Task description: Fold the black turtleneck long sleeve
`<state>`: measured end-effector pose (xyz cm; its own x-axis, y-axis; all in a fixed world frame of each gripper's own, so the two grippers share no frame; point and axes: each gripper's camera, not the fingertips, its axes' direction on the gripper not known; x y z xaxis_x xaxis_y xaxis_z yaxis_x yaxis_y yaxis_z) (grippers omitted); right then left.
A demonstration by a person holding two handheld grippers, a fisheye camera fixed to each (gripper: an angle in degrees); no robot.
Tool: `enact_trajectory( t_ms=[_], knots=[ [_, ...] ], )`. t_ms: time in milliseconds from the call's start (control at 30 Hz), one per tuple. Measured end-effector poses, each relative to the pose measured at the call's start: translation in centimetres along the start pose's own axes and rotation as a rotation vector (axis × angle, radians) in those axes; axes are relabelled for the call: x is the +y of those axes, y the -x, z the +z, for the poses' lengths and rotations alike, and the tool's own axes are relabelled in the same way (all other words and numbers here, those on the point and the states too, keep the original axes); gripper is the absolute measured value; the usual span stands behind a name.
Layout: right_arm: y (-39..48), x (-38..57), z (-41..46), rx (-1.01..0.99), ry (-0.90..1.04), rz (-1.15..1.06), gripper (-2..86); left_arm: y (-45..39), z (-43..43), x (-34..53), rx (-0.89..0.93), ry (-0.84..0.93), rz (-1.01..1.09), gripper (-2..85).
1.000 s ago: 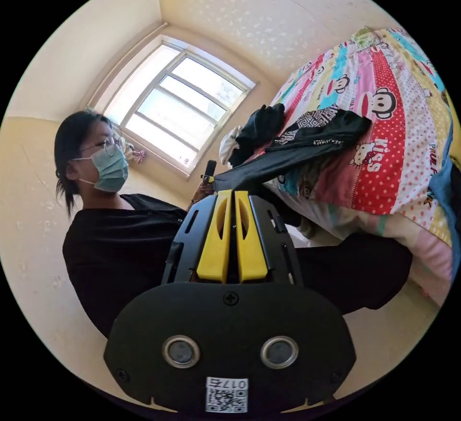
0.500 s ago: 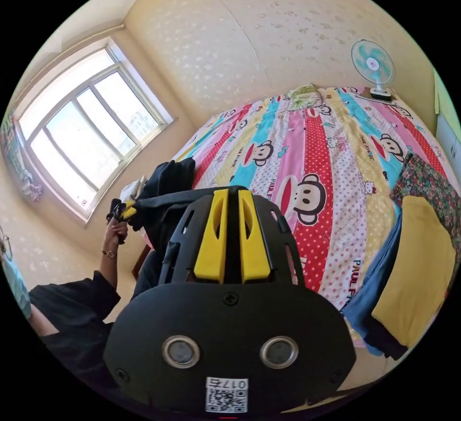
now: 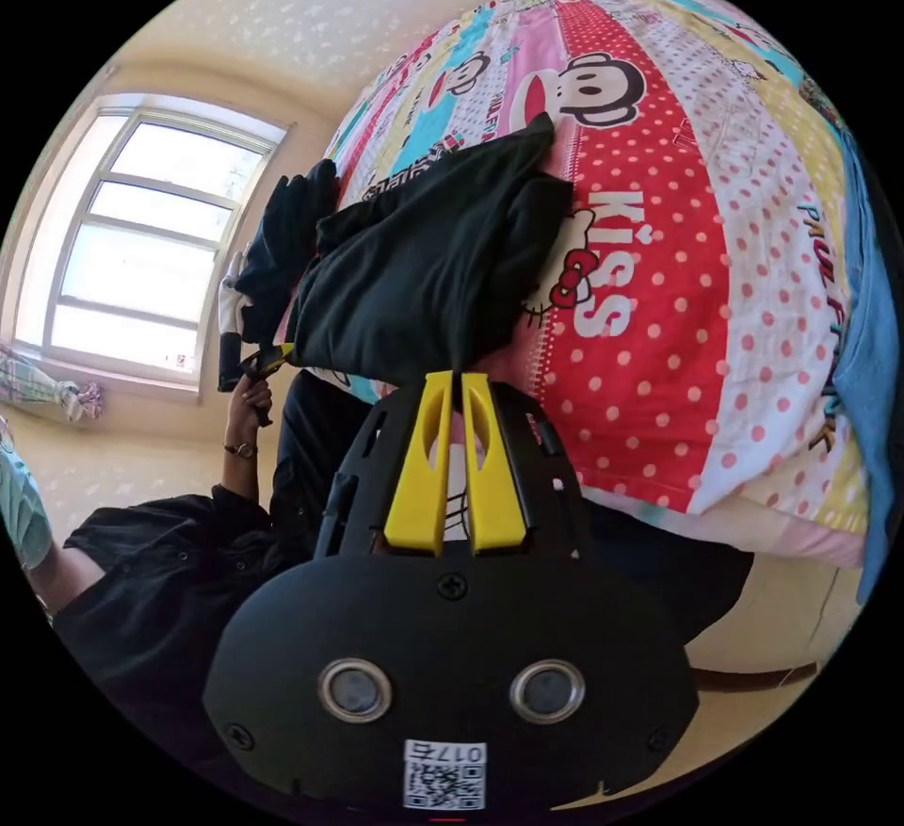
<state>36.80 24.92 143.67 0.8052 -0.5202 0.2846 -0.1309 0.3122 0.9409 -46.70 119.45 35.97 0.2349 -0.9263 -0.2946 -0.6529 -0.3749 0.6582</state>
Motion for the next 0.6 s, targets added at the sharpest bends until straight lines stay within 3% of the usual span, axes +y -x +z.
enact_trajectory(
  t_ms=[100, 233, 333, 467, 600],
  knots=[
    [-0.5, 1.6, -1.6, 0.073, -0.017, 0.037, 3.3, 0.4, 0.7, 0.6, -0.031, 0.125, -0.033, 1.9],
    [0.3, 0.2, -1.6, 0.167, 0.04, 0.042, 4.7, -1.3, 1.4, -0.3, -0.145, 0.128, -0.004, 6.1],
    [2.9, -2.5, -4.3, 0.291, -0.103, 0.012, 7.4, -5.1, 0.6, -2.5, -0.307, 0.043, 0.078, 11.4],
    [4.1, -9.7, -3.9, 0.252, -0.16, -0.034, 6.3, -8.3, 0.8, -7.3, -0.266, -0.128, 0.195, 12.4],
    [3.1, -16.5, -0.1, 0.312, -0.192, -0.008, 8.0, -6.1, 5.1, -13.0, -0.338, -0.128, 0.141, 12.4]
  ],
)
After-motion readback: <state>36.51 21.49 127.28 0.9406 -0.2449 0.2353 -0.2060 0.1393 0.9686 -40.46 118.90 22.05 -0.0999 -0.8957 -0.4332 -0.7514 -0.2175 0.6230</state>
